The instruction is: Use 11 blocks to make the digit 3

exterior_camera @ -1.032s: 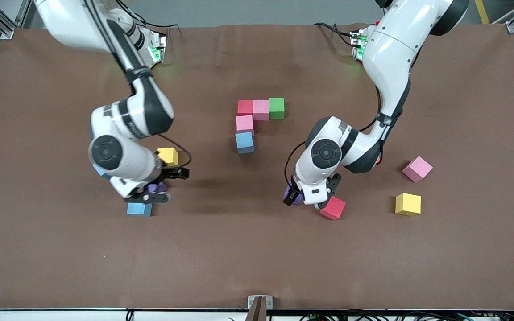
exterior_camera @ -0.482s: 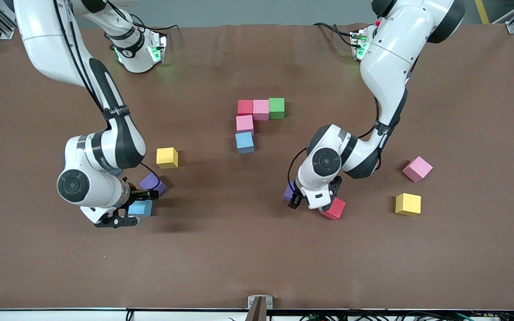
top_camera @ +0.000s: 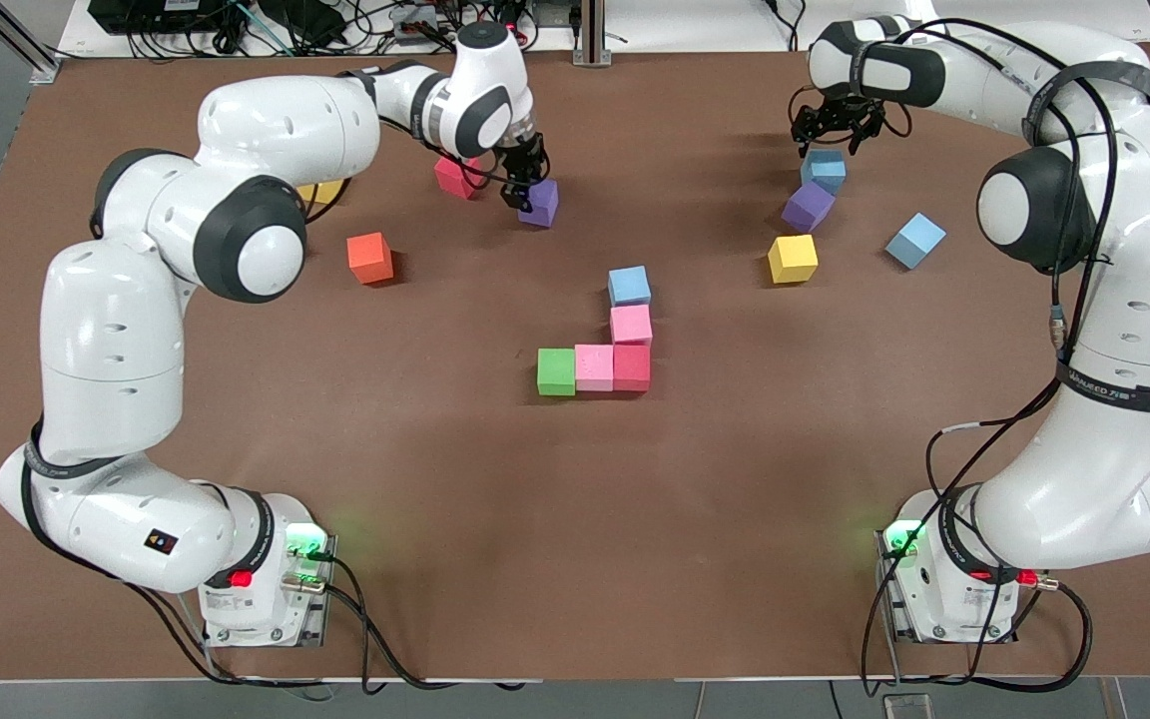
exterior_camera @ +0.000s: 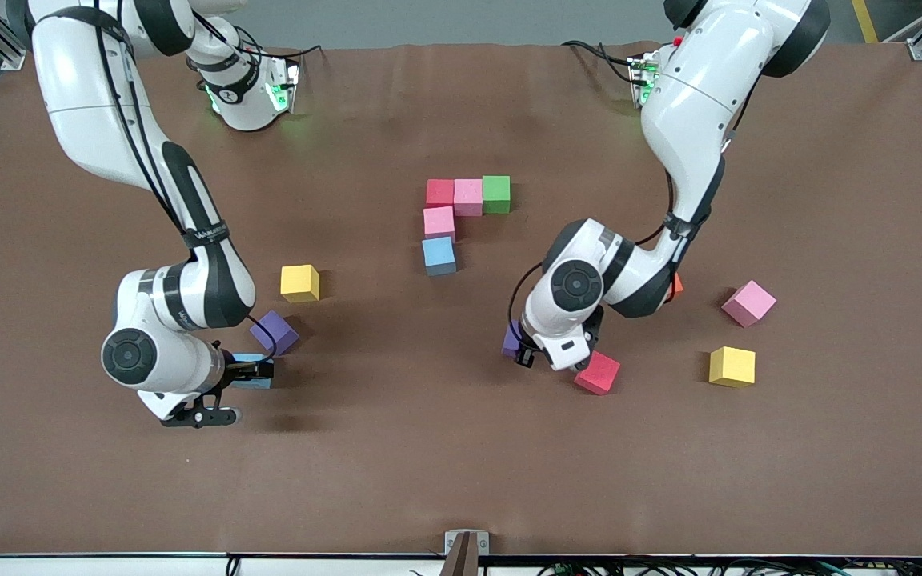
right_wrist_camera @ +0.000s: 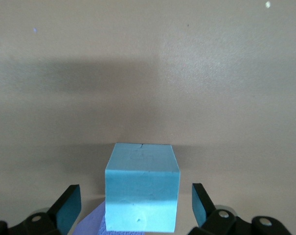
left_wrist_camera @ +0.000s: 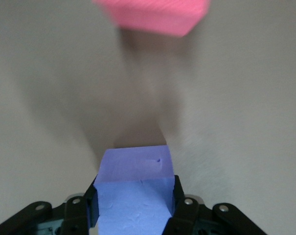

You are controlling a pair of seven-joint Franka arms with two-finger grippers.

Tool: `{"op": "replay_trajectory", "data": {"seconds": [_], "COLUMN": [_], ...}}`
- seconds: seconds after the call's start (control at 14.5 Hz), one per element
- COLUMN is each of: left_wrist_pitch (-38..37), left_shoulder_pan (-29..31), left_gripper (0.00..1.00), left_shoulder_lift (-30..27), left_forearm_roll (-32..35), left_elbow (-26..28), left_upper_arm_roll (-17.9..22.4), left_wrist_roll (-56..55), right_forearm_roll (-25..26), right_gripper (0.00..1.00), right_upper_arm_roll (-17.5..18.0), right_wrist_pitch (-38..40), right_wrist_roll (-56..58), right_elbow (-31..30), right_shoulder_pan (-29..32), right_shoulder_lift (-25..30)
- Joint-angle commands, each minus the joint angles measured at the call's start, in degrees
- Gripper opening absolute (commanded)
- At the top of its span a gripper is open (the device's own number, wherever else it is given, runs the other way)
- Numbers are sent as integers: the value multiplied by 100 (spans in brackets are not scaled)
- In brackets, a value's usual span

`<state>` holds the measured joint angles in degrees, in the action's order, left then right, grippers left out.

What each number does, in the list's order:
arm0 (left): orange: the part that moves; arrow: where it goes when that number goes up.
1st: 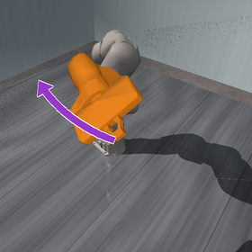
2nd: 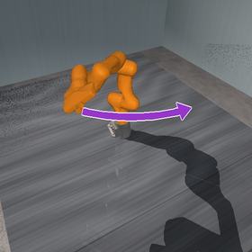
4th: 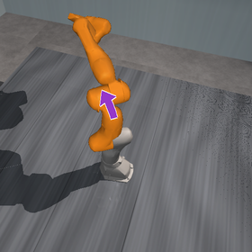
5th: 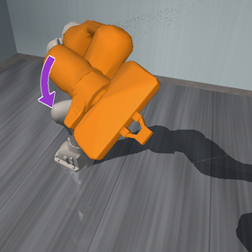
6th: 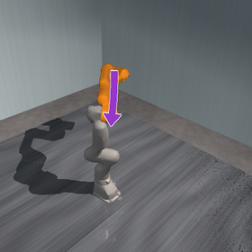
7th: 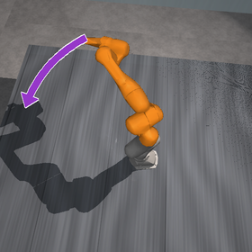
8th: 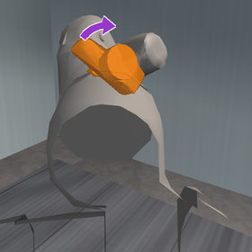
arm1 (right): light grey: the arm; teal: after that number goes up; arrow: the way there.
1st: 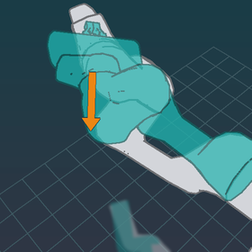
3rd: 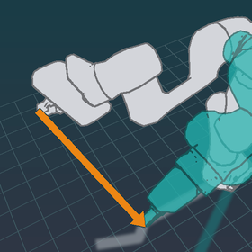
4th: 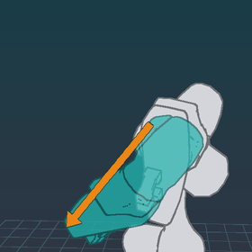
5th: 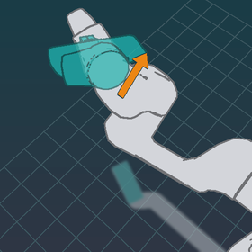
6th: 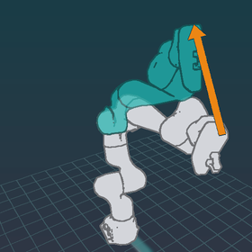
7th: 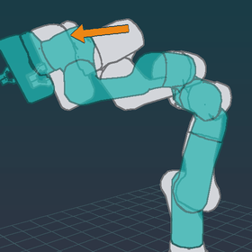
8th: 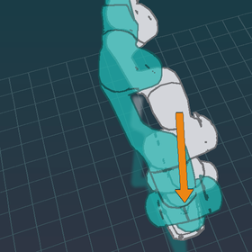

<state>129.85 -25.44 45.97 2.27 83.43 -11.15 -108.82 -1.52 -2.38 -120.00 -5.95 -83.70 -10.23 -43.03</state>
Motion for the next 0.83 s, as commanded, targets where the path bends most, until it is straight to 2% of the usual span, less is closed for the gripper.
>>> {"op": "replay_trajectory", "data": {"seconds": [0.0,0.21,0.28,0.34,0.48,0.62,0.69,0.76], "left_wrist_pitch": [-171,-13,249,660,980,998,1129,1243], "left_shoulder_pan": [-469,-612,-612,-612,-620,-690,-769,-770], "left_gripper": [19,17,17,17,17,17,17,17], "left_shoulder_lift": [-631,-1491,-1738,-1984,-2284,-2198,-2119,-2049], "left_forearm_roll": [116,107,107,107,107,107,99,107], "left_elbow": [724,1796,2200,2674,3221,3250,3241,3241], "left_upper_arm_roll": [60,25,-79,-202,-265,-335,-327,-326], "left_wrist_roll": [-1436,-1844,-2045,-2369,-2565,-2810,-3003,-3240], "right_forearm_roll": [64,56,56,64,56,56,56,56], "right_gripper": [100,100,100,93,69,44,36,34], "right_upper_arm_roll": [106,115,115,115,115,124,141,150], "right_wrist_pitch": [20,3,3,3,3,20,55,64], "right_wrist_roll": [33,41,50,128,331,349,349,349], "right_elbow": [47,-23,-32,-41,-50,-41,-15,11], "right_shoulder_pan": [91,91,91,91,100,100,100,91], "right_shoulder_lift": [-135,-180,-188,-189,-206,-197,-180,-171]}}
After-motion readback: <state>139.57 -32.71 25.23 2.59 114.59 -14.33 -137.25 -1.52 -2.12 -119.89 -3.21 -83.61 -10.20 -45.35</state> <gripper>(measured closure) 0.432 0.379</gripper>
